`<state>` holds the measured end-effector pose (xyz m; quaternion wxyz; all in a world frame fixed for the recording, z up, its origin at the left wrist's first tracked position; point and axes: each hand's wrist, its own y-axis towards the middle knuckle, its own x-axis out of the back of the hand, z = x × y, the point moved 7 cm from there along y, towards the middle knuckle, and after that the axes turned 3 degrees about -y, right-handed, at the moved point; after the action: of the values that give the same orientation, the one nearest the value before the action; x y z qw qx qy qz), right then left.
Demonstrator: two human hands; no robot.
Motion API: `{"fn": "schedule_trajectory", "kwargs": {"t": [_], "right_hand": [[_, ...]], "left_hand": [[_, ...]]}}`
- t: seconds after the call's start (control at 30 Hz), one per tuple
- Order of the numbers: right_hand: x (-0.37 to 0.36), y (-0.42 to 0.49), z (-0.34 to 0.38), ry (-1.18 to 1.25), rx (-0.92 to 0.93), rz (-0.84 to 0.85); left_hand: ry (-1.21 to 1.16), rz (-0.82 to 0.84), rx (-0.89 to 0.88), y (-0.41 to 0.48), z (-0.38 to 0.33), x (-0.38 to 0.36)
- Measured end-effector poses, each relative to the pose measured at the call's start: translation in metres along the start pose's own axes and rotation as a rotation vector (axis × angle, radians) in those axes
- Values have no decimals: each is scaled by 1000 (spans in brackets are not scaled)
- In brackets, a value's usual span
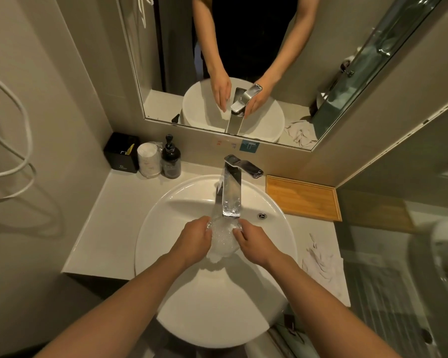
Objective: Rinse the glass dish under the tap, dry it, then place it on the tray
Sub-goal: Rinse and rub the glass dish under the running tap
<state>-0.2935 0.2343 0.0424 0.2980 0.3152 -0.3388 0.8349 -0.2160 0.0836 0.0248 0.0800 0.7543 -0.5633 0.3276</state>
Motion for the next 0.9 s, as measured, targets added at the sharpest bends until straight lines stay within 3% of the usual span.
{"fn": "schedule_trajectory", "kwargs": {"t": [0.37, 0.57, 0.77, 0.9], "right_hand": [[2, 5, 14, -79, 100, -80], [-9, -3, 1, -14, 4, -56], [-8, 3, 6, -64, 55, -70], [-6, 1, 6, -8, 44, -119]], "left_hand": [[217, 68, 37, 10, -10, 1], [150, 61, 115, -5, -5, -7], [282, 121, -16, 5, -20, -8], [230, 75, 14, 2, -15, -5]]}}
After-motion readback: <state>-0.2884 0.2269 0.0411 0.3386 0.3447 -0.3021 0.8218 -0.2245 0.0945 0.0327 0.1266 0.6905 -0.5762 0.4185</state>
